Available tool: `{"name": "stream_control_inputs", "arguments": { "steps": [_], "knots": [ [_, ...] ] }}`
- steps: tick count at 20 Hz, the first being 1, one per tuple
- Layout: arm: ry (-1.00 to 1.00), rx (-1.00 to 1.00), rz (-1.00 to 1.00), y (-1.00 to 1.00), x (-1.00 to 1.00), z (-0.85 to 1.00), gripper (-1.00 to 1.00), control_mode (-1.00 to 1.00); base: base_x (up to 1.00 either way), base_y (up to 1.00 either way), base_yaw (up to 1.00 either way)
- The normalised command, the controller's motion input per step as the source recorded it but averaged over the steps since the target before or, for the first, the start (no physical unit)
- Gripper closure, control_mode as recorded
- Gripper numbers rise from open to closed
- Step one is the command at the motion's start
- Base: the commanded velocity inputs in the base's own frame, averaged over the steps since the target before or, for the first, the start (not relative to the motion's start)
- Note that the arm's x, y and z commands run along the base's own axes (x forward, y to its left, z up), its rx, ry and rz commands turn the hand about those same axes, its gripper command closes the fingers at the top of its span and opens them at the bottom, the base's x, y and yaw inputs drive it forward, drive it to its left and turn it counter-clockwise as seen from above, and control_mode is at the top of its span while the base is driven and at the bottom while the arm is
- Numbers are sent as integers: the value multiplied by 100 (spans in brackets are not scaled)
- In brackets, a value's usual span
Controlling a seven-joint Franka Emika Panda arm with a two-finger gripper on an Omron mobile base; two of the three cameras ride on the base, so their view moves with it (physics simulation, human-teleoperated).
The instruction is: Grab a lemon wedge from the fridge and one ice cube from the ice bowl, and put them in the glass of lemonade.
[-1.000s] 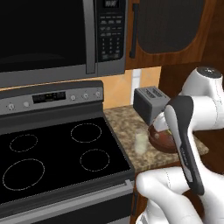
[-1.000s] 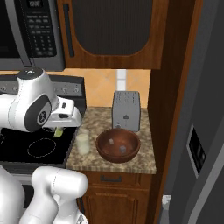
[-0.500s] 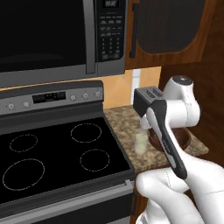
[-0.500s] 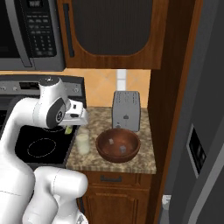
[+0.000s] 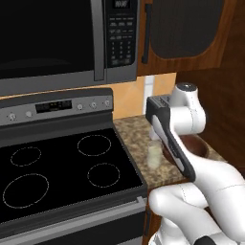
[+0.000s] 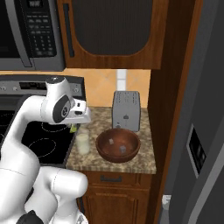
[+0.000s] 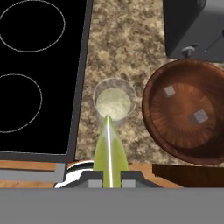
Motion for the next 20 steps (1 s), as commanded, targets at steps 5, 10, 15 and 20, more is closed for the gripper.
{"name": "stream_control_inputs", "arguments": {
  "steps": [5, 10, 15, 20],
  "knots": [
    [1, -1, 0, 0, 14, 0, 100, -100, 0, 0, 0],
    [2, 0, 0, 0, 6, 0, 100, -100, 0, 0, 0],
    [5, -1, 0, 0, 30, 0, 100, -100, 0, 0, 0],
    [5, -1, 0, 0, 45, 0, 100, -100, 0, 0, 0]
  ]
}}
